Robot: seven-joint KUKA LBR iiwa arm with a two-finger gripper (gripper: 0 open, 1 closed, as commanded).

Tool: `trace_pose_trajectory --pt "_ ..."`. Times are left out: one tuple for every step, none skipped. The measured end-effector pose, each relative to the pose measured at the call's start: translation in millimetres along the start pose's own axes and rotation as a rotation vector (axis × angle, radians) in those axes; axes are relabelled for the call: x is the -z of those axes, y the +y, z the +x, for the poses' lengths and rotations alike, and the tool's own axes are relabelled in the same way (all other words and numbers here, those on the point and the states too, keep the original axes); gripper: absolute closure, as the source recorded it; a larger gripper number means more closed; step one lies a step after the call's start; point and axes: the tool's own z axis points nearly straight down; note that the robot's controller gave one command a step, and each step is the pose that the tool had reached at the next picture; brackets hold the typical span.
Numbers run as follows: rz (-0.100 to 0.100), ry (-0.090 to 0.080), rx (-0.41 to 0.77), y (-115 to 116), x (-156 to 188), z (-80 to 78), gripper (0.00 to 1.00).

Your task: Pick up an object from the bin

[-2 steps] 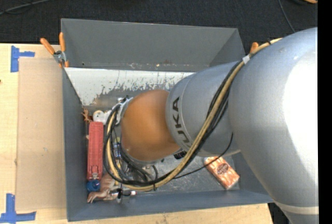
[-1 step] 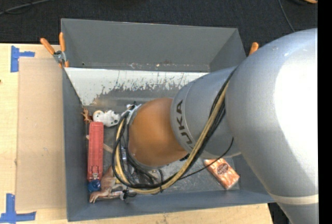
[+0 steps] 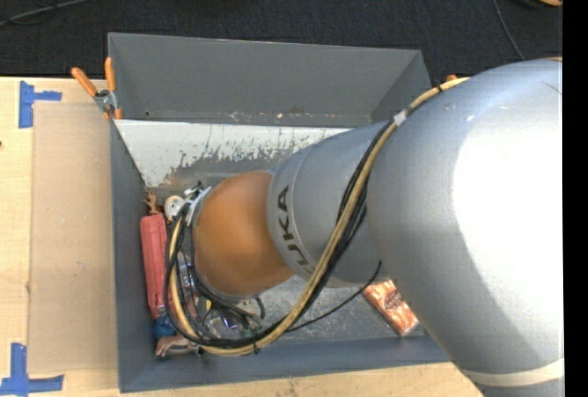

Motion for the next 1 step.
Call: trace_pose_trajectory --pt "0.009 0.005 -0.005 2.8 -0.3 -2.0 0.00"
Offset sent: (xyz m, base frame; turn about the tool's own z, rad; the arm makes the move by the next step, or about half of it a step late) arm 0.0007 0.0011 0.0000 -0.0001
